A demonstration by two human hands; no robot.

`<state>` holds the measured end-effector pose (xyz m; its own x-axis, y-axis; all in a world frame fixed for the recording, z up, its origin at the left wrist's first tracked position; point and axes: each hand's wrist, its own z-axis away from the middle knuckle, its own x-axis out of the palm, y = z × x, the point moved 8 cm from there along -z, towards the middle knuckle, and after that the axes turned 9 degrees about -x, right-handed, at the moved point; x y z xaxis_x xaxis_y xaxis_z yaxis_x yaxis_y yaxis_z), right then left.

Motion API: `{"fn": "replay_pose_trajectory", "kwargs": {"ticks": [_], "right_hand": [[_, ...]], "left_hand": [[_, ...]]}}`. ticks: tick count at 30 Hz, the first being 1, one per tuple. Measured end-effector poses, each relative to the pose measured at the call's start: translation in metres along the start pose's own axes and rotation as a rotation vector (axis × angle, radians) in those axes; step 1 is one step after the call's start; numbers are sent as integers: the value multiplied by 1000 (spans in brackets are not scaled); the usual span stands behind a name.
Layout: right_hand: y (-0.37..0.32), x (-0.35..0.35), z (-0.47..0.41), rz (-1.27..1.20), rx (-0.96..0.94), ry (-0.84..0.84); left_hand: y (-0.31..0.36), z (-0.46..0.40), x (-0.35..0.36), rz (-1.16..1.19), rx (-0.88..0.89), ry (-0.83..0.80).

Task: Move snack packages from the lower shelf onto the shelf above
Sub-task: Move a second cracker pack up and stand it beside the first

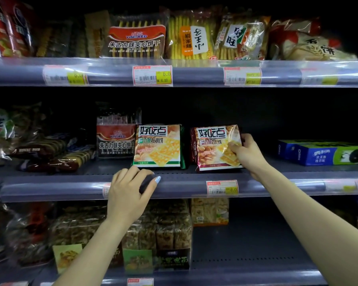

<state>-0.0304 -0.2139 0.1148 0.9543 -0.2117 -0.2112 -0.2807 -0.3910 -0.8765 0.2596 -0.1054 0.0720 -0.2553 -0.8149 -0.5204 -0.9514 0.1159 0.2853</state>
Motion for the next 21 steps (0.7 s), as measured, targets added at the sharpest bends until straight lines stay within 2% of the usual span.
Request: {"fn": "replay_pose_trajectory", "kwargs": {"ticks": [21], "right_hand": [[4, -4, 0, 232, 64, 79]], "left_hand": [[-2, 1, 1, 2, 11, 12]]}}
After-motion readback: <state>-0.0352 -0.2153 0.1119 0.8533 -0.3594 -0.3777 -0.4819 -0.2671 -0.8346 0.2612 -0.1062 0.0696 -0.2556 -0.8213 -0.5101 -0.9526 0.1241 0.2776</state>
